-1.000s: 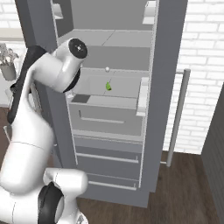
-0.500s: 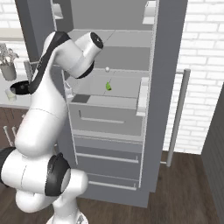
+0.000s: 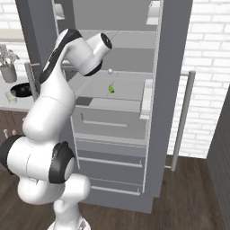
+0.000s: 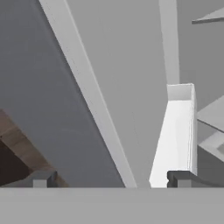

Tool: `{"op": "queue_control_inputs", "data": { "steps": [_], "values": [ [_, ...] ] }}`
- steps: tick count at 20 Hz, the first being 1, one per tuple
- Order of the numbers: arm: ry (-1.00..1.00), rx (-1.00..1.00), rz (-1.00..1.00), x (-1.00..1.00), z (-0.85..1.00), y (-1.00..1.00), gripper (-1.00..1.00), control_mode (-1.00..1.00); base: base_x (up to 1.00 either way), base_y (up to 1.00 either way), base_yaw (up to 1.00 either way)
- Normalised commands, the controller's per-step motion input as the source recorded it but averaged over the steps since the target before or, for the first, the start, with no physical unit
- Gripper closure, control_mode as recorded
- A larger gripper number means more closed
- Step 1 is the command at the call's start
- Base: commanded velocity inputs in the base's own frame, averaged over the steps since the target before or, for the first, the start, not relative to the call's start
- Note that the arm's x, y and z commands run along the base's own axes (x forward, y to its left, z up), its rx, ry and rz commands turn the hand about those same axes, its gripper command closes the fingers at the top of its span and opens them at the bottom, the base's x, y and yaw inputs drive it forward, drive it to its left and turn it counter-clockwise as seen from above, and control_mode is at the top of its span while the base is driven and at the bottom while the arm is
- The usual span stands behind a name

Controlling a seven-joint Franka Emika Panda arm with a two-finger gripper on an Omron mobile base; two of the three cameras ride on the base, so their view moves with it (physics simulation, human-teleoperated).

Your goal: Grab a lemon wedge from the fridge and one ice cube from the ice bowl, and put them in the glass of lemonade.

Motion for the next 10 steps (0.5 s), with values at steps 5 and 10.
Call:
{"op": "queue_control_inputs", "data": {
  "steps": [5,10],
  "values": [
    [-0.08,0.02,0.08,0.24,-0.02,0.20,-1.00,-1.00,0.00,0.00,0.00],
    [0.00,0.01,0.13,-0.01,0.00,0.60,-1.00,-1.00,0.00,0.00,0.00]
  ]
}}
